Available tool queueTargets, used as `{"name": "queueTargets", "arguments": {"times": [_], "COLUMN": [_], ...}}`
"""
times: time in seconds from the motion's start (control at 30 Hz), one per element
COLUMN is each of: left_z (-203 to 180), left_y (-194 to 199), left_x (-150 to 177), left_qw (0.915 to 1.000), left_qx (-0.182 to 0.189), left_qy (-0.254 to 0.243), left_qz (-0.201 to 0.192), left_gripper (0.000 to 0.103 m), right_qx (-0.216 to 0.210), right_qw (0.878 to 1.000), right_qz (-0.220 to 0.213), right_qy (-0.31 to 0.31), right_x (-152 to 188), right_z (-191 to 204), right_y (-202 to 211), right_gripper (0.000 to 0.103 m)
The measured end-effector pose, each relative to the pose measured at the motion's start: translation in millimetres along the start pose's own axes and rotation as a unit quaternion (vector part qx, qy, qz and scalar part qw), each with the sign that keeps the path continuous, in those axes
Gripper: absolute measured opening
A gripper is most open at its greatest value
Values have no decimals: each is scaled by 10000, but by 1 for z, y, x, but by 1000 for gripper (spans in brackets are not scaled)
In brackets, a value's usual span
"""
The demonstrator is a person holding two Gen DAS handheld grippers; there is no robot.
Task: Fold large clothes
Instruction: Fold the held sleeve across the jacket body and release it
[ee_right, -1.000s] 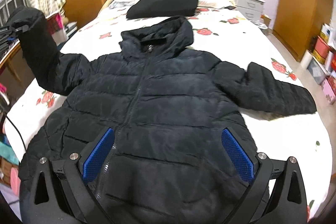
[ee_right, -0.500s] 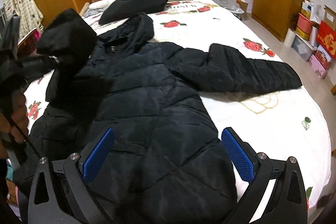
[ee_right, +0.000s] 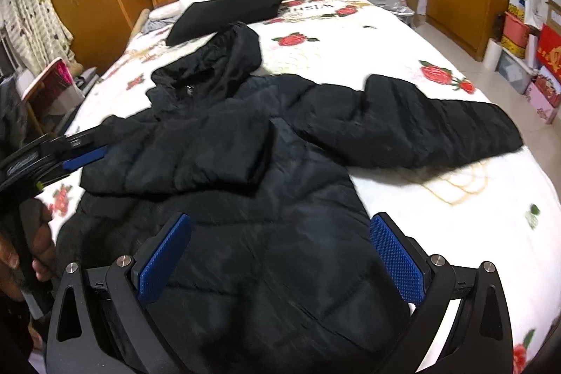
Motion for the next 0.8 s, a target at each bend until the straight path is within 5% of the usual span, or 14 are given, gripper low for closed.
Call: {"name": "queueTargets", "arguments": {"times": [0.1, 0.17, 0.23, 0.3, 0.37, 0.47, 0.6, 0.8], "left_z": [37, 66, 88, 106, 126, 150, 137, 120], "left_y": [24, 30, 29, 16, 0, -43, -79, -45], "left_x": [-4, -8, -14, -20, -23, -23, -14, -10], "left_qw": [9962, 9919, 9893, 9857, 9830, 9828, 9817, 9836], "left_qx": [-814, -1220, -1390, -1622, -1750, -1531, -1671, -1599], "left_qy": [21, 190, 333, 396, 535, 965, 666, 636], "left_qz": [-299, -304, -281, -247, -126, 365, 620, 536], "left_gripper": [78, 77, 77, 76, 74, 70, 75, 72], "right_qx": [-191, -261, -208, -145, -253, 203, 272, 302], "right_qw": [9998, 9994, 9993, 9993, 9984, 9949, 9935, 9939], "right_qz": [59, 146, 194, 198, 358, 905, 1079, 1036], "right_qy": [97, 177, 246, 279, 359, 407, 224, 235], "right_x": [-20, -36, -52, -64, -72, -78, -83, -79], "right_z": [14, 26, 37, 45, 51, 44, 23, 19], "right_y": [-16, -32, -49, -64, -84, -130, -146, -119], "right_gripper": [101, 86, 45, 30, 30, 30, 27, 30]}}
Point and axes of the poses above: each gripper's, at about its wrist camera, not at the fingertips, and y roughly against the way its jaws point, z to its left, x to its underside, the point moved 3 cm from there along -y, roughly the way its jaws point, and after that the axes turned 15 degrees about z, right-handed, at the moved point
